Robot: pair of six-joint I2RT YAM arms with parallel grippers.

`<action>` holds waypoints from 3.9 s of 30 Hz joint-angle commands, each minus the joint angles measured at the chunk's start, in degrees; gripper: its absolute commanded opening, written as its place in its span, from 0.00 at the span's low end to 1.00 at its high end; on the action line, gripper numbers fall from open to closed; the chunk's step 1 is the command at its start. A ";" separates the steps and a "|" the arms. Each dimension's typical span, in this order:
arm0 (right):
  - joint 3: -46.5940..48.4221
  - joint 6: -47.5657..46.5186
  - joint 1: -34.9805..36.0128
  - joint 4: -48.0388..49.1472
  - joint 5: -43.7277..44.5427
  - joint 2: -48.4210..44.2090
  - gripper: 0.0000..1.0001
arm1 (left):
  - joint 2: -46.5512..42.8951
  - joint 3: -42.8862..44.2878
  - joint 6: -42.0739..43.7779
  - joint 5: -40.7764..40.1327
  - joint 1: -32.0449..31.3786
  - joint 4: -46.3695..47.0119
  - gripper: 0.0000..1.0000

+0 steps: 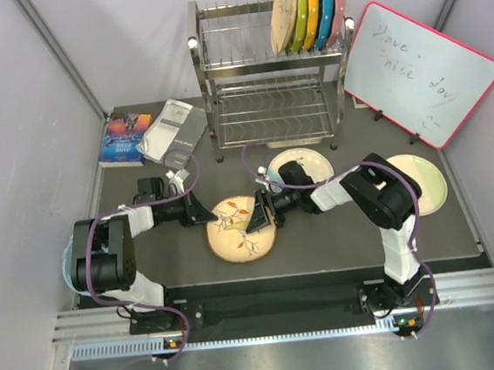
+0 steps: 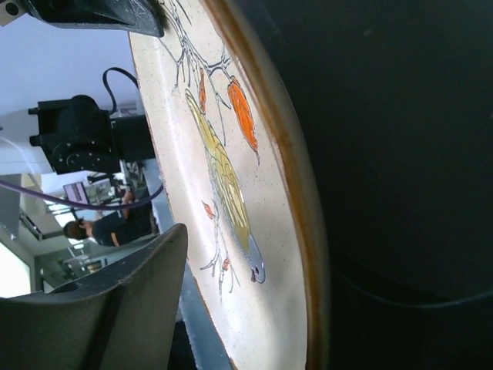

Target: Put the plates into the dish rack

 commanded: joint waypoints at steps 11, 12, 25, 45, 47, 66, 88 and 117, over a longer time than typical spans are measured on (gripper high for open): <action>6.93 -4.87 -3.96 -5.20 1.74 -12.90 0.00 | -3.94 8.43 5.78 2.90 -2.71 -16.28 0.50; 8.24 -6.89 -4.13 -11.14 2.36 -14.31 0.00 | -4.56 9.39 9.63 1.32 -2.62 -18.65 0.53; 28.28 -42.06 -7.65 -48.45 23.00 -28.90 0.00 | -22.75 25.04 21.10 -9.40 2.39 -29.05 0.99; 68.38 -62.75 3.59 -17.93 78.94 -26.21 0.00 | -35.77 15.38 3.52 -39.92 2.39 -17.53 0.97; 72.99 -67.18 5.70 -7.57 83.90 -22.08 0.00 | -36.03 15.12 3.42 -39.57 2.39 -17.54 0.97; 96.06 -71.86 5.10 12.53 95.97 5.53 0.00 | -41.92 9.59 3.69 -42.03 2.13 -16.13 0.99; 97.64 -69.22 -1.23 11.03 95.26 13.89 0.00 | -36.21 2.73 4.39 -38.69 1.07 -10.42 0.99; 97.73 -67.73 -4.13 11.03 96.76 20.30 0.00 | -32.16 4.13 6.59 -38.60 0.72 -10.59 0.99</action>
